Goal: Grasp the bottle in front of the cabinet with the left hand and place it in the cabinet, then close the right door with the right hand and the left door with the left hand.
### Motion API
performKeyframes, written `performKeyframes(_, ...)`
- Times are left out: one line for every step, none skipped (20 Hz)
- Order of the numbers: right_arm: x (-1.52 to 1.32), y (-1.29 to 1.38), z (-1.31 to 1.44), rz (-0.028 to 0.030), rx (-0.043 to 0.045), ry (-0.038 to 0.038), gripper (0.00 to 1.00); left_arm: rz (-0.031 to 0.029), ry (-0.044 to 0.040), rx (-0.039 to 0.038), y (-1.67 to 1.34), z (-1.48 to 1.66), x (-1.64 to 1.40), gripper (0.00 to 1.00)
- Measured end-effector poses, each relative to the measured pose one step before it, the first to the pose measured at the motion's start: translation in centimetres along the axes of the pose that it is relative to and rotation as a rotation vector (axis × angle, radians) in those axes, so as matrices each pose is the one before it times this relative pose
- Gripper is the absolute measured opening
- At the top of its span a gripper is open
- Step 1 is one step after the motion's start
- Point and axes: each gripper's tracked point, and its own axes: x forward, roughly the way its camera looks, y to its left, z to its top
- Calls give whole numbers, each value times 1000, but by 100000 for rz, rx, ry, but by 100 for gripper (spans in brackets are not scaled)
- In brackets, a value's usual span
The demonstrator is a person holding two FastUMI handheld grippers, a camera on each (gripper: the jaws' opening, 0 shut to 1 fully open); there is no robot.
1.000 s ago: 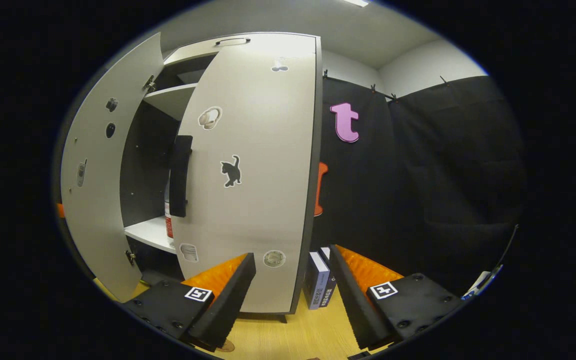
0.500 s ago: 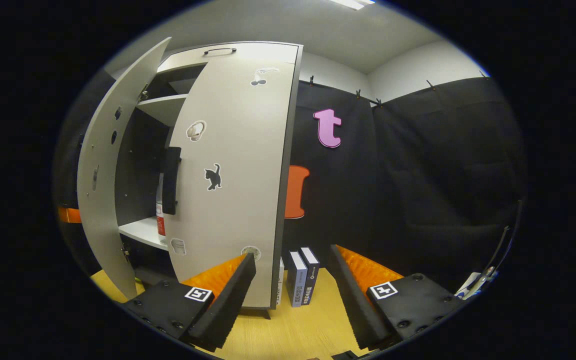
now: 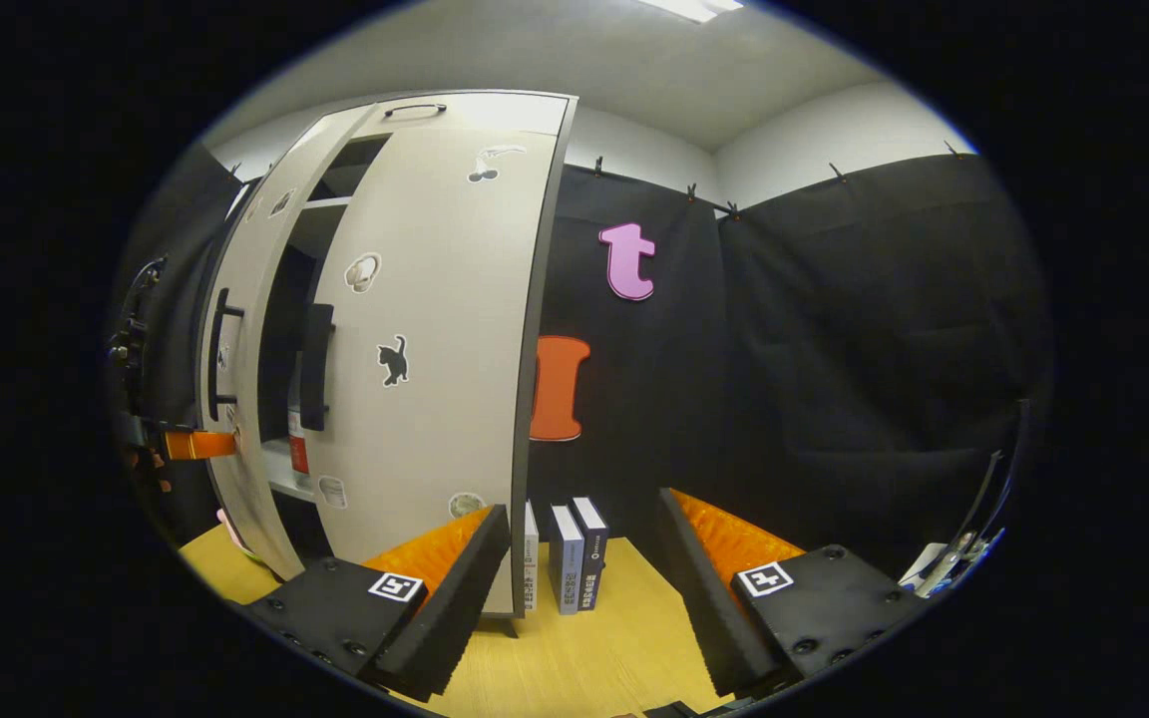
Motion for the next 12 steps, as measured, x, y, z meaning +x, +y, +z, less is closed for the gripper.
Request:
performKeyframes(52,-44,70,-342,-66,-209,98,13,-164,434,-63,-77,227,93)
performKeyframes(86,39,23,-53,92,-47,98,77,-31,201,29,65,-45,93)
performKeyframes(101,77,-40,121,211,111,98,228,149,22,-33,-34,88,93)
performKeyframes(158,74,-66,238,164,239,98,310,211,64,16,-62,122,93)
performKeyframes(127,92,-60,125,188,201,98,321,195,296,-36,2,65,93)
performKeyframes(72,49,-88,181,215,100,98,274,139,493,1,10,-123,93)
performKeyframes(95,62,-78,195,163,128,98,207,120,509,28,35,49,93)
performKeyframes(109,61,-69,194,66,135,98,158,127,338,31,-9,-34,93)
performKeyframes(92,83,-117,183,-26,127,94,190,119,163,11,2,-5,93)
performKeyframes(132,-5,-37,217,-70,169,98,241,21,-83,0,96,-208,93)
performKeyframes(148,26,-61,112,-7,198,98,220,-58,121,18,45,-63,93)
performKeyframes(53,74,-53,294,94,208,98,212,73,501,28,99,-42,93)
